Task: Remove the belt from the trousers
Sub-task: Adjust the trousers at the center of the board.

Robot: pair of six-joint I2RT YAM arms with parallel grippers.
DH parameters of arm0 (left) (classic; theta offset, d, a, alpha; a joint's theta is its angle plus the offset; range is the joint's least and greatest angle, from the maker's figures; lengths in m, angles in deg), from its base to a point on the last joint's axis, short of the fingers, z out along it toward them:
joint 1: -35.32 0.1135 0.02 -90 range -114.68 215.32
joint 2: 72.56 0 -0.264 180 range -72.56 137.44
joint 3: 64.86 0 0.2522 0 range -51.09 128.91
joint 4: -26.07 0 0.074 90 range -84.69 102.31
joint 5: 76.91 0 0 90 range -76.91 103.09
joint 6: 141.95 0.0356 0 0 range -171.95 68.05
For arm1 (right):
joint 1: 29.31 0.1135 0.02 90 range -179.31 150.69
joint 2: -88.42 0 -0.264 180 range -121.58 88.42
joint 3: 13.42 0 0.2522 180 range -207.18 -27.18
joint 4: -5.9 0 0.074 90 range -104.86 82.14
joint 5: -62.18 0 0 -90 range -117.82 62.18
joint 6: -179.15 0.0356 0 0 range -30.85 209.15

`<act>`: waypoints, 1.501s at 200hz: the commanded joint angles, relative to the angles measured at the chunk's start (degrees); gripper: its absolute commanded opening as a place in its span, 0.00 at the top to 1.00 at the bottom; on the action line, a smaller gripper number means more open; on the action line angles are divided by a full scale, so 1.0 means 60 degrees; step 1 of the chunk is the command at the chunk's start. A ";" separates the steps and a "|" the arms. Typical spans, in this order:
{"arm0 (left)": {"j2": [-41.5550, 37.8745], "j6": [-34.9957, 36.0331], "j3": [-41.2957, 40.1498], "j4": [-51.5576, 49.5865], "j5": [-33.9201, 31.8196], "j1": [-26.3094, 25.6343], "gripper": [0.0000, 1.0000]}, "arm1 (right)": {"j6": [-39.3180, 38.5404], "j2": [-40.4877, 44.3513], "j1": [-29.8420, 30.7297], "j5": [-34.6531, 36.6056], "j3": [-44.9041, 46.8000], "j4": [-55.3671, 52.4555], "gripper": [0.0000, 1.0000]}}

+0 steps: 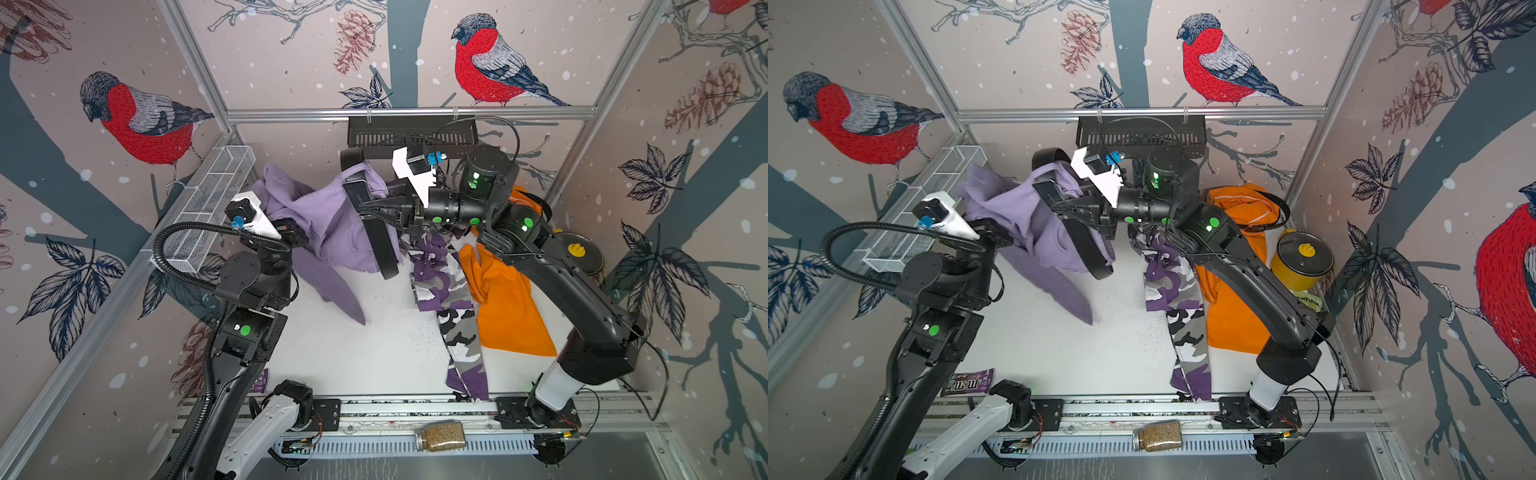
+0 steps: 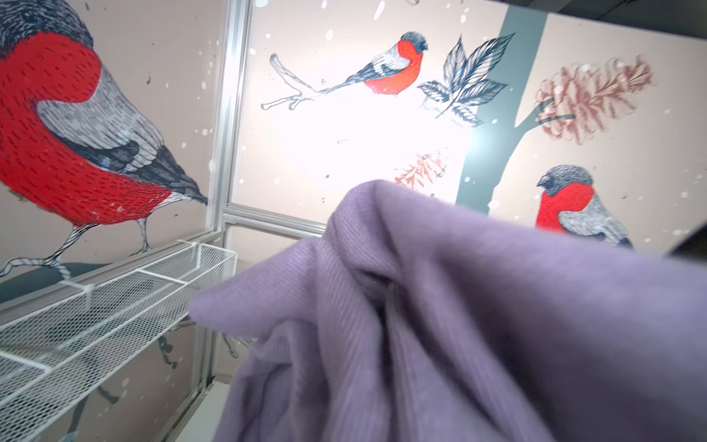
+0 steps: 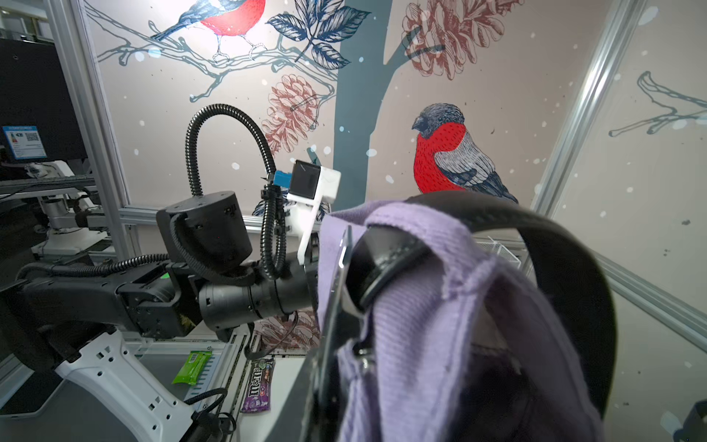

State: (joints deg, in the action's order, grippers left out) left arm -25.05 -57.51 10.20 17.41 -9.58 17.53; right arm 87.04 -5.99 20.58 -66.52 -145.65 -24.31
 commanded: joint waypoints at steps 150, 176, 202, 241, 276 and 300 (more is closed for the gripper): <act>0.5092 -0.2335 -0.0740 -0.4737 -0.0092 0.0609 0.01 | 0.1292 -0.2620 -0.3926 -0.0959 0.6232 -0.1192 1.00; 0.4571 -0.1573 -0.0394 -0.4328 0.0322 -0.0024 0.01 | 0.1488 -0.2654 -0.4502 -0.0125 0.6322 -0.1506 0.79; 0.4461 -0.1092 -0.0636 -0.3266 0.1141 -0.0758 0.01 | 0.1648 -0.2229 -0.4469 0.1745 0.6082 -0.1861 0.43; 0.4734 -0.1456 -0.0636 -0.3080 0.1908 -0.0972 0.01 | 0.2048 -0.1113 -0.3422 0.5351 0.5662 -0.2273 0.23; 0.5137 -0.1418 -0.1472 -0.2006 0.2428 -0.1006 0.01 | 0.1906 -0.1314 -0.2044 0.6894 0.5146 -0.2423 0.14; 0.5824 -0.1841 -0.1565 -0.2336 0.1789 -0.0962 0.02 | 0.1831 -0.2003 -0.1178 0.7559 0.4371 -0.2709 0.10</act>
State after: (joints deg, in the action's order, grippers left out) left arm 7.62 -66.80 1.53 1.72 2.90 11.52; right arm 98.30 -15.39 9.78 -29.91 -116.21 -38.10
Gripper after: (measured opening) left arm 0.988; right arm 0.891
